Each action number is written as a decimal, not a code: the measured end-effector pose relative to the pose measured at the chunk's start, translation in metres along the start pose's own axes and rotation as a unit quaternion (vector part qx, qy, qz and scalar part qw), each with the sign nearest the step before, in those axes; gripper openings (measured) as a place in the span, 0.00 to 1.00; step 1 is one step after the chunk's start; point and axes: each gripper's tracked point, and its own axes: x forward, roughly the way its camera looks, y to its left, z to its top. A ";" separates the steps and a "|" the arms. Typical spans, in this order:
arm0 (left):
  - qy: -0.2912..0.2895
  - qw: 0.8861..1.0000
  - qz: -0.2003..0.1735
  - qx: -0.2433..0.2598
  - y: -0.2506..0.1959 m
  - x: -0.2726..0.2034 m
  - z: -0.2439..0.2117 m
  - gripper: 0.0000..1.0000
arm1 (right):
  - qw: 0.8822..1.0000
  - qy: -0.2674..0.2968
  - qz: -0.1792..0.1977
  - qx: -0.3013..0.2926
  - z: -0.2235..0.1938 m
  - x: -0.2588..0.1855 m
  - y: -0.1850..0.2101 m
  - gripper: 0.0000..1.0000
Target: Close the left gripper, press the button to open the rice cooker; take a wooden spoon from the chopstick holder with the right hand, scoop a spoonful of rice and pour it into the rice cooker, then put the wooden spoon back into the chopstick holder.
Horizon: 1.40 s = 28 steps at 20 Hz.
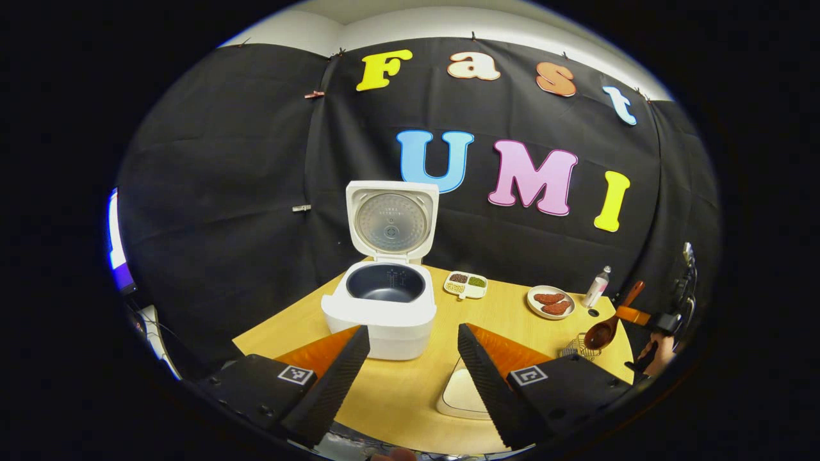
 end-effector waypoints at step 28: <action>-0.006 0.981 -0.184 0.058 0.090 0.076 0.025 0.96 | 0.960 0.115 -0.133 -0.218 -0.193 -0.027 0.171 0.10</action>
